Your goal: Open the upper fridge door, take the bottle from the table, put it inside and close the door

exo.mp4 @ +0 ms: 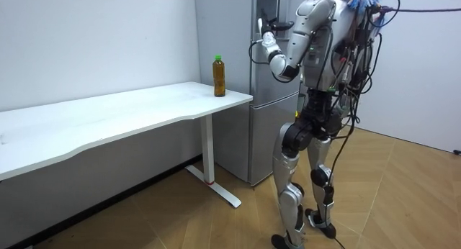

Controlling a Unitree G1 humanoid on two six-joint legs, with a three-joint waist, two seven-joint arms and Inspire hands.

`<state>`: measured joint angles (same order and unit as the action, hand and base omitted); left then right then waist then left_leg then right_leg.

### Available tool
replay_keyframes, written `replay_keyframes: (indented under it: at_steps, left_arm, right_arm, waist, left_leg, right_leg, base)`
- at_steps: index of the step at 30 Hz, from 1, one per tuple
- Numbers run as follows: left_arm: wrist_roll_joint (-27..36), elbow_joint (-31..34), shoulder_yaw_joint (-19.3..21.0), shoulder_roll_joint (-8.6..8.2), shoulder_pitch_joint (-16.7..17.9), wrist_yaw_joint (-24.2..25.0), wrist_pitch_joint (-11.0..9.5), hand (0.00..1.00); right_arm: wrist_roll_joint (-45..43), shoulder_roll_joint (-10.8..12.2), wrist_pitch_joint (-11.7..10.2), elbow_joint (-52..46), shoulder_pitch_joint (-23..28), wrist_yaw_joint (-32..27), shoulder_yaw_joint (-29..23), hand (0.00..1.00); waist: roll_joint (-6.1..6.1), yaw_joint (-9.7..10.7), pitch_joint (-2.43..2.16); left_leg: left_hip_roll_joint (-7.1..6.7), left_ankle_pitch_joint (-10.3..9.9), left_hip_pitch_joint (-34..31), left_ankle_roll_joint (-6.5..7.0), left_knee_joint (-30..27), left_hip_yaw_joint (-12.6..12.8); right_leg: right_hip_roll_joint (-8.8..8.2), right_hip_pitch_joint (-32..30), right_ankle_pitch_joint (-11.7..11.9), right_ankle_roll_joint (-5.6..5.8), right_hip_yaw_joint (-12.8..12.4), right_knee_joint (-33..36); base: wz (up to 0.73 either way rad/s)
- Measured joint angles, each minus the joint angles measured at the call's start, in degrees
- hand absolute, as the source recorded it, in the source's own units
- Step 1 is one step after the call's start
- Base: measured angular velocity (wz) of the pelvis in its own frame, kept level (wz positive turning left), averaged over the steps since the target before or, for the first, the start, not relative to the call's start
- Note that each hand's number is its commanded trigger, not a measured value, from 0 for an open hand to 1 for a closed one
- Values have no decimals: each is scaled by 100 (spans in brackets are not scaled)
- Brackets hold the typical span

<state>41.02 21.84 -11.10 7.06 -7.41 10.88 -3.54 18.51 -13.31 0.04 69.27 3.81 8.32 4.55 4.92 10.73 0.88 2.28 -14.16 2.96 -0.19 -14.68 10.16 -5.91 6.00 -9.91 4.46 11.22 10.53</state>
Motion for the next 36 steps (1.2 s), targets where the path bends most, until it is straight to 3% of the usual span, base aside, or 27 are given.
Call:
replay_keyframes:
  at_steps: [21,30,36]
  left_arm:
    - [12,-173,-135,5,0,0,-239,0]
    - [455,-178,-781,9,-65,341,-299,0]
    - [676,-338,-1608,44,-677,906,-27,0]
  right_arm:
    - [139,-34,-5,-46,-3,2,86,0]
    - [149,-31,-7,-85,-19,-5,103,0]
    - [153,-94,-20,-89,-49,-14,105,0]
  waist:
    - [-9,9,-9]
    - [-16,65,-22]
    - [28,210,-1]
  left_leg:
    - [19,27,-46,69,11,337]
    - [31,-2,-132,133,-14,472]
    - [55,-5,-26,128,29,700]
  right_leg:
    - [-10,-224,175,28,-181,13]
    - [-12,-306,291,39,-202,12]
    - [4,-331,290,41,-272,-1]
  base:
    - [-8]
    - [-9]
    - [-21]
